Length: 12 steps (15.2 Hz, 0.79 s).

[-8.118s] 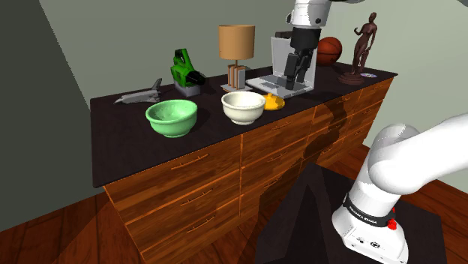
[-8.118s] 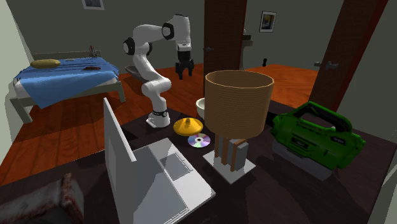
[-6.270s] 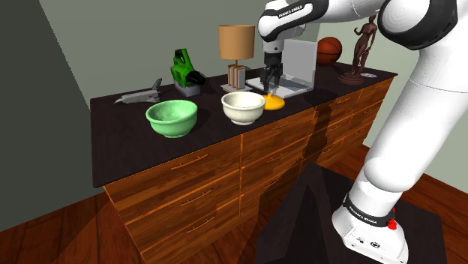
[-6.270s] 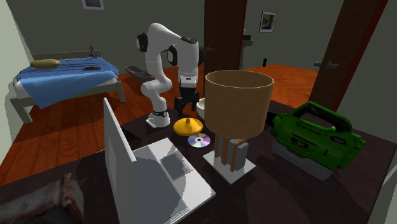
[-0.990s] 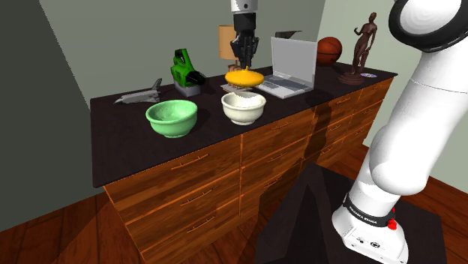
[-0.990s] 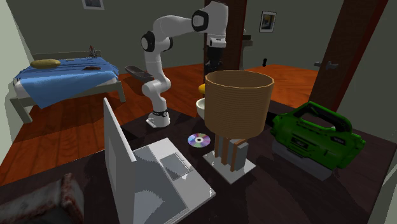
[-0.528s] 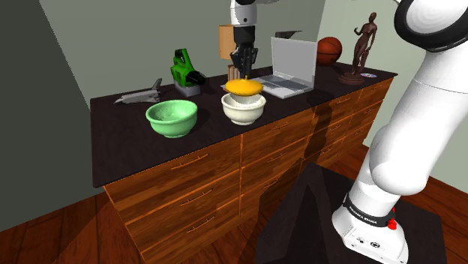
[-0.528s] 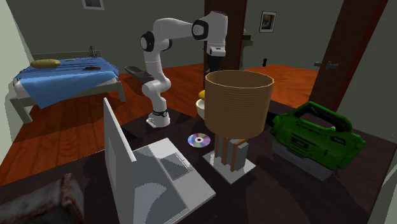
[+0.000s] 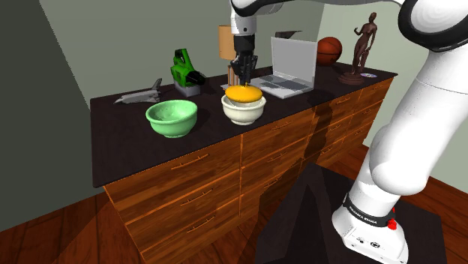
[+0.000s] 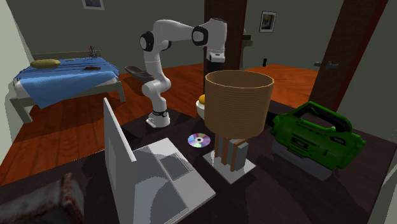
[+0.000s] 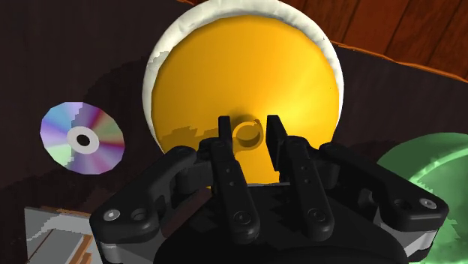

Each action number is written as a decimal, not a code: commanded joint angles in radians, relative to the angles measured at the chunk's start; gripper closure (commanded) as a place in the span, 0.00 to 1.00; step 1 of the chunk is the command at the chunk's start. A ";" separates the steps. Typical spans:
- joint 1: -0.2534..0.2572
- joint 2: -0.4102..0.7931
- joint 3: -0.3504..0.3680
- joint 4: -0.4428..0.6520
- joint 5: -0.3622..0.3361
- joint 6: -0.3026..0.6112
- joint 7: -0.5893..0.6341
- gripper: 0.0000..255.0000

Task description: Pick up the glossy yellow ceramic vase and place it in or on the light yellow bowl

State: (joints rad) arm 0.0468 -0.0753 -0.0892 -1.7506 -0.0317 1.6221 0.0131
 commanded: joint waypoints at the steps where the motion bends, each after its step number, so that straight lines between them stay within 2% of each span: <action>1: 0.000 0.000 0.000 -0.001 0.000 0.001 0.000 1.00; 3: 0.000 0.000 0.000 -0.001 0.000 0.001 0.000 1.00; 4: 0.000 0.000 0.000 -0.001 0.000 0.001 0.000 0.00; 9: 0.000 0.000 0.000 -0.001 0.000 0.001 0.000 0.00; 12: 0.001 0.027 0.001 0.133 0.002 -0.105 -0.002 0.00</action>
State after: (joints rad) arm 0.0484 -0.0558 -0.0876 -1.6598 -0.0297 1.5522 0.0141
